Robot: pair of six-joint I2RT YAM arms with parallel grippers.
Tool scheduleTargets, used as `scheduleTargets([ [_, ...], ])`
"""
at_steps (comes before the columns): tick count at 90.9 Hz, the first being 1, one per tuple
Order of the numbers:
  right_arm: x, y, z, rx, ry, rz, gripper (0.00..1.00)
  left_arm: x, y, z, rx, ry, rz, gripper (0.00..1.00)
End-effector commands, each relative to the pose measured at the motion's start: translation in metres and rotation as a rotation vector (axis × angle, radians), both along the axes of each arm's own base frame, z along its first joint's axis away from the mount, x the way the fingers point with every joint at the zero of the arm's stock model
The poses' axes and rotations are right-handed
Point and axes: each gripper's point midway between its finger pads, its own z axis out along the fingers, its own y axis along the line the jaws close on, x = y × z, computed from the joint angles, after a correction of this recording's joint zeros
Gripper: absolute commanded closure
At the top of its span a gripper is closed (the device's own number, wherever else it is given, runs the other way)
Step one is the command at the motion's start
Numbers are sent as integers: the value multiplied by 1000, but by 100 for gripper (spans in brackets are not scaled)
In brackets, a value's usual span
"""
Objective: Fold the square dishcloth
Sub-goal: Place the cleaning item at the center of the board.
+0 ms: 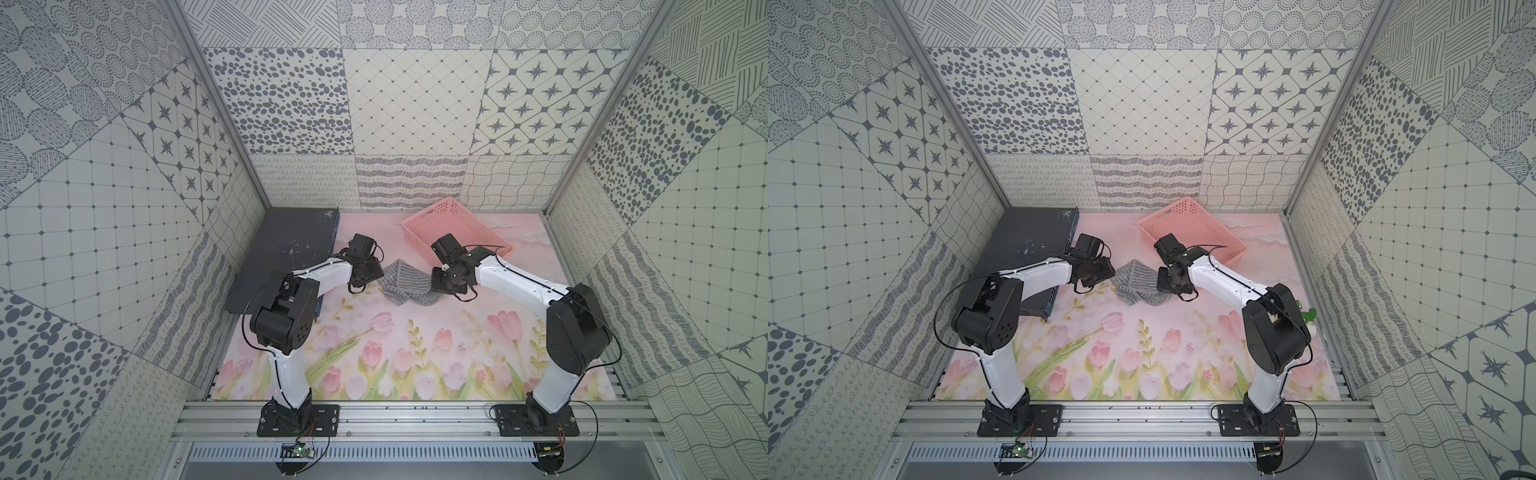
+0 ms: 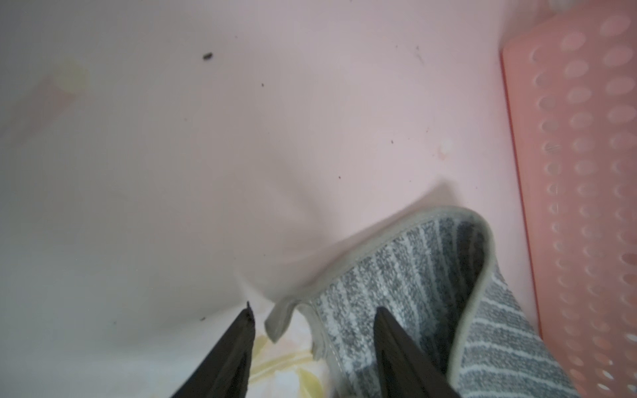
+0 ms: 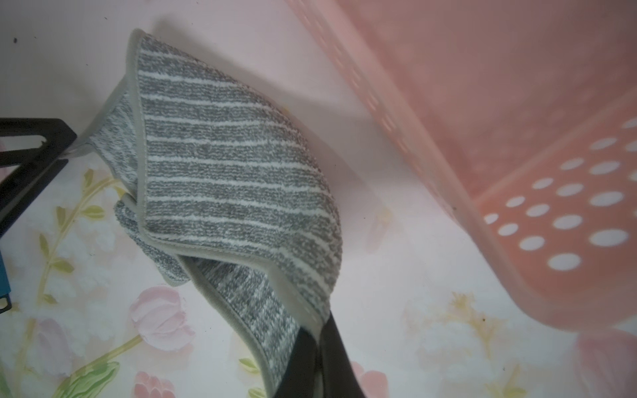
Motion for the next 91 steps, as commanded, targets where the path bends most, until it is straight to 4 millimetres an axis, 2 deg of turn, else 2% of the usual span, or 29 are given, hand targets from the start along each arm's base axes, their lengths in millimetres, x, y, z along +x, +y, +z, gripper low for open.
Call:
scheduleTargets([
  [1,3,7,4,53,-23,-15,93,-4,3,-17,15,75,-21,43],
  [17,0,10,-4,83,-11,-33,93,-2,-11,-36,-55,109,-42,59],
  [22,-1,9,-4,89,-13,-38,93,-1,-16,-38,-73,119,-52,70],
  [31,-4,5,0,90,-24,-48,93,2,-18,-38,-79,118,-60,99],
  [44,-10,-7,7,83,-51,-65,92,1,-12,-25,-65,96,-59,100],
  [70,-17,-30,23,82,-101,-86,88,-12,15,19,-43,82,-68,100],
  [85,-17,-41,27,76,-75,-71,86,-25,35,44,5,71,-58,100],
  [91,-17,-46,27,51,-66,-59,84,-36,42,47,37,87,-50,100],
])
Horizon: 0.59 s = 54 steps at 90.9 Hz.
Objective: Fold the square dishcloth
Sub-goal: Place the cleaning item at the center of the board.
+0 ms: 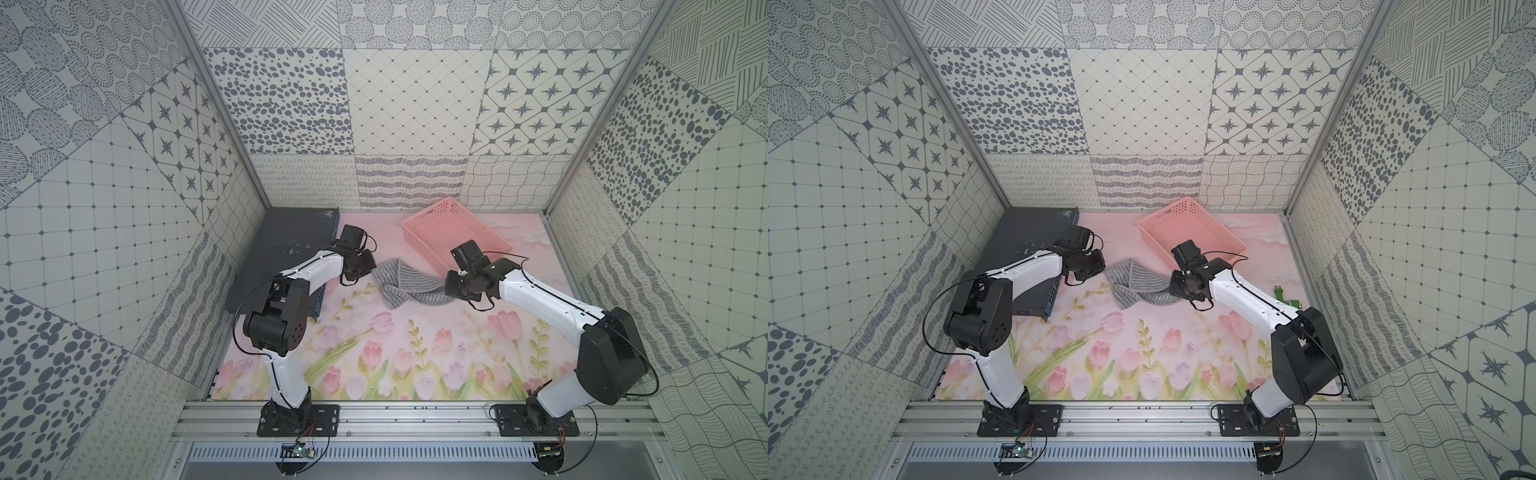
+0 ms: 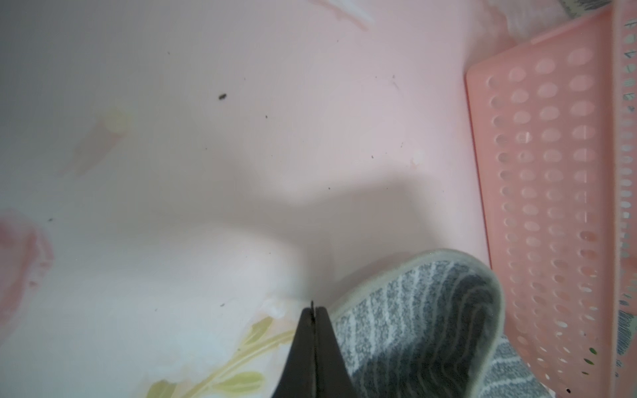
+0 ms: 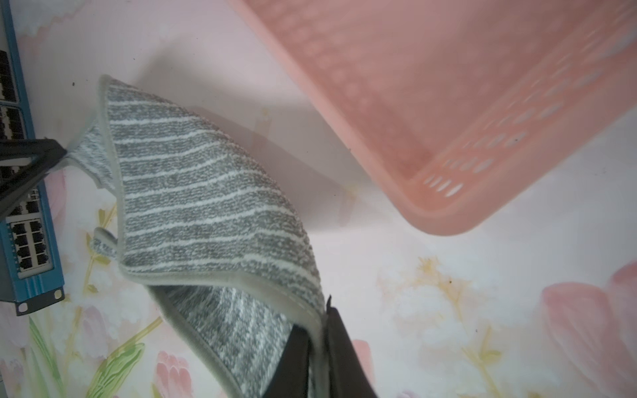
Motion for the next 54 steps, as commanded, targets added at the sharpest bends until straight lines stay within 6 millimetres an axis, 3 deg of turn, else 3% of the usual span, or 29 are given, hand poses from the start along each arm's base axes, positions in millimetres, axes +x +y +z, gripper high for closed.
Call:
scheduleTargets([
  [1,1,-6,8,-26,-4,32,84,-35,27,7,97,82,-18,100],
  [23,15,-14,22,-99,-24,50,68,-42,32,6,89,88,-8,100],
  [28,15,-9,26,-86,-25,71,65,-42,30,6,80,87,-12,100],
  [41,8,31,36,-118,-78,192,58,-44,26,4,49,88,-20,100],
  [54,13,87,34,-130,-129,286,62,-41,20,4,7,63,-14,100],
])
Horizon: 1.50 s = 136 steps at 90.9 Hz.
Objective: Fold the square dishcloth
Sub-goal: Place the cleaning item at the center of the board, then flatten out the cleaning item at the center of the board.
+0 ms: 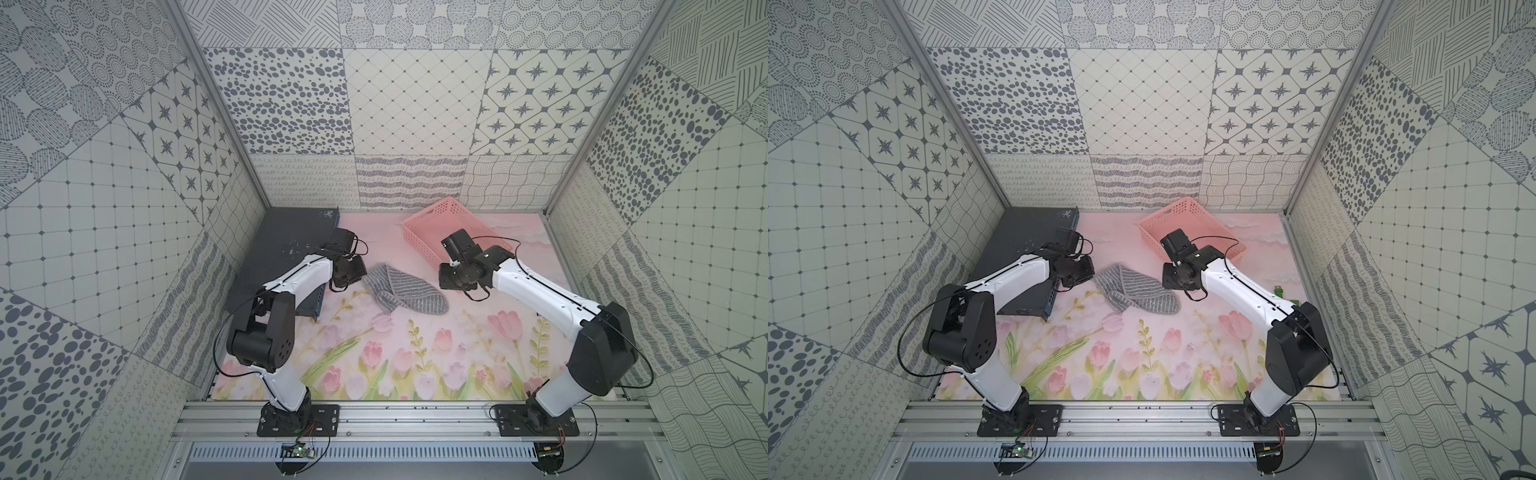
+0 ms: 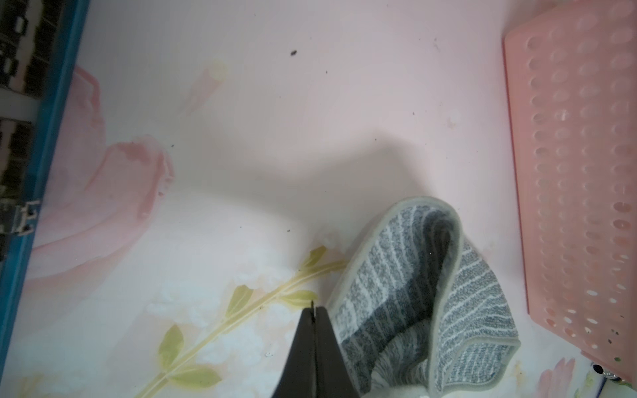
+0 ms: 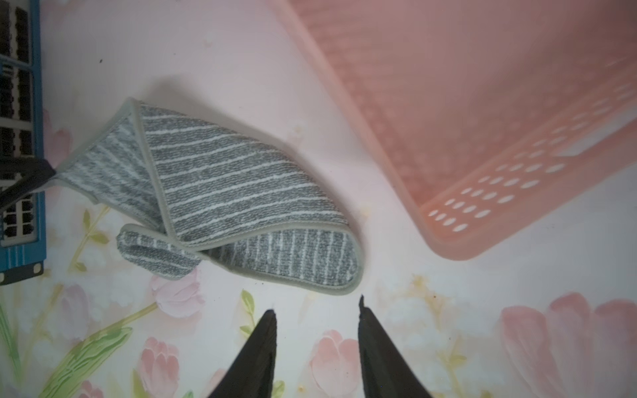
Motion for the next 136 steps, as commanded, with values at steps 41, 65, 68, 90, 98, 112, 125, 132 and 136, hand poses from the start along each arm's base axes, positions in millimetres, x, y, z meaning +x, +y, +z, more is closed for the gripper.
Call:
scheduleTargets([
  [41,34,140,-43,4,-105,172,55,-5,-15,-1,-131,-22,21,100],
  [65,36,142,-66,-35,-86,163,44,-6,-16,-2,-144,-27,28,100],
  [68,37,142,-69,-41,-85,162,43,-6,-16,-3,-144,-27,29,100],
  [90,42,134,-81,-101,-90,137,40,-5,-17,-2,-150,-28,30,100],
  [98,43,130,-87,-130,-85,130,41,-5,-16,-1,-148,-31,31,100],
  [112,43,121,-90,-178,-86,119,47,-4,-15,1,-144,-37,31,100],
  [125,43,112,-79,-205,-114,114,65,-5,-12,3,-136,-40,33,100],
  [132,43,107,-71,-217,-129,114,78,-4,-10,6,-127,-49,34,100],
  [136,43,103,-66,-226,-141,112,83,-3,-8,9,-120,-57,33,100],
])
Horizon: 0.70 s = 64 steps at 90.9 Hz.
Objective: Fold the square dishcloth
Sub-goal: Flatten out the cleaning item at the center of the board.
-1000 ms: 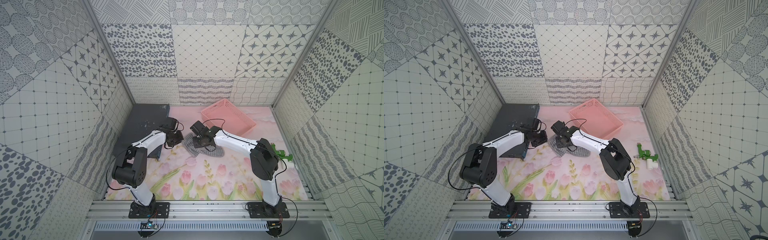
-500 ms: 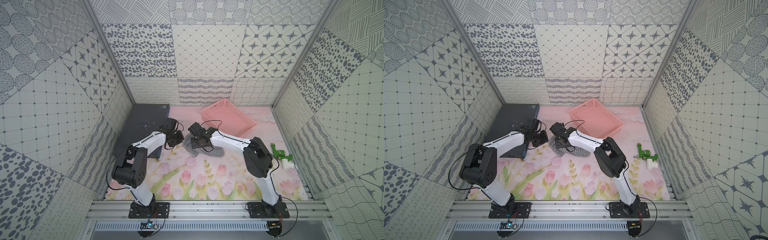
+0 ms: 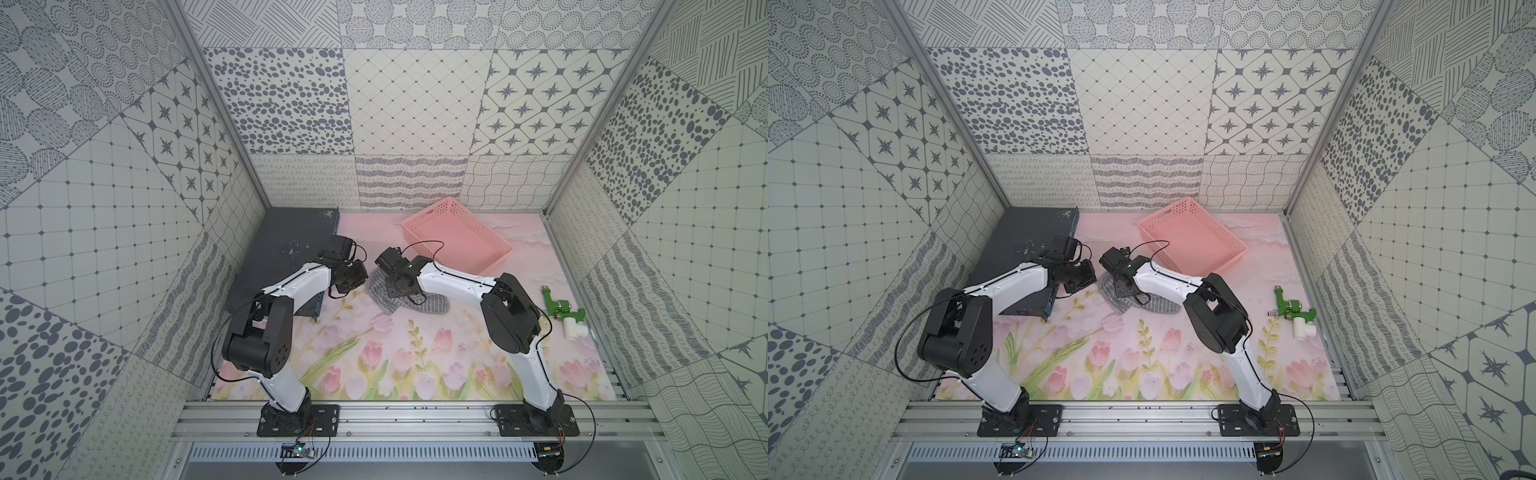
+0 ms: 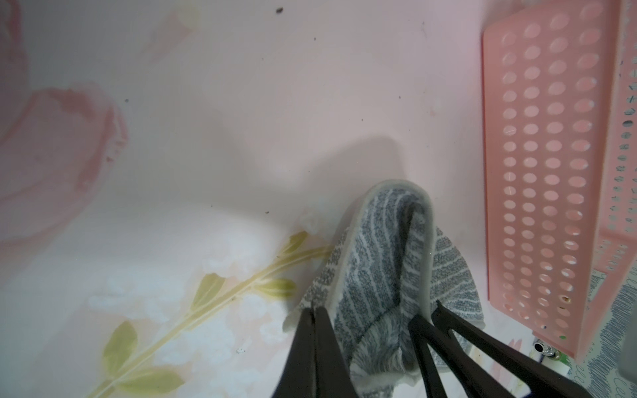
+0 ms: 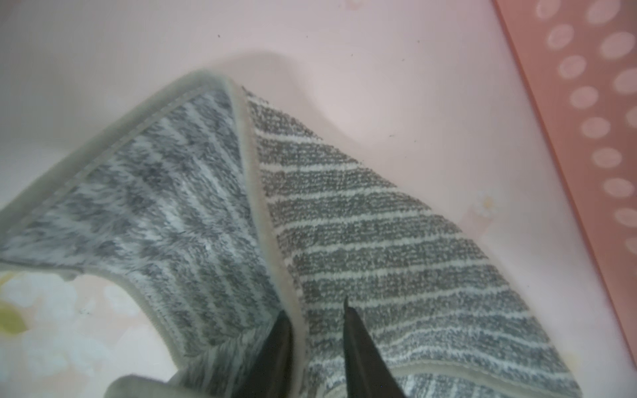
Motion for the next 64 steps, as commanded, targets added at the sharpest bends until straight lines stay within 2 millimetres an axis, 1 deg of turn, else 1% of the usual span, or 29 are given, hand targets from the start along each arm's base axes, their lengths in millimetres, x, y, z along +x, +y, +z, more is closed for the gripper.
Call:
scheduleTargets([
  [1,3,-10,25,-24,-63,-4,84,3,4,12,7,-35,-5,100],
  [13,3,-25,36,-46,-85,-20,99,6,6,27,28,-77,-23,100],
  [22,4,-38,46,-58,-103,-32,100,10,3,45,25,-134,-67,100],
  [27,4,-44,56,-66,-124,-32,100,11,-1,58,16,-176,-95,100],
  [41,2,-59,96,-83,-206,-10,100,10,-6,94,9,-306,-162,100],
  [47,-1,-67,114,-93,-241,4,100,7,-10,114,8,-373,-203,100],
  [54,-6,-78,138,-101,-289,17,100,-1,-16,140,8,-459,-254,100],
  [64,-17,-93,171,-96,-335,46,100,-15,-20,171,17,-552,-300,100],
])
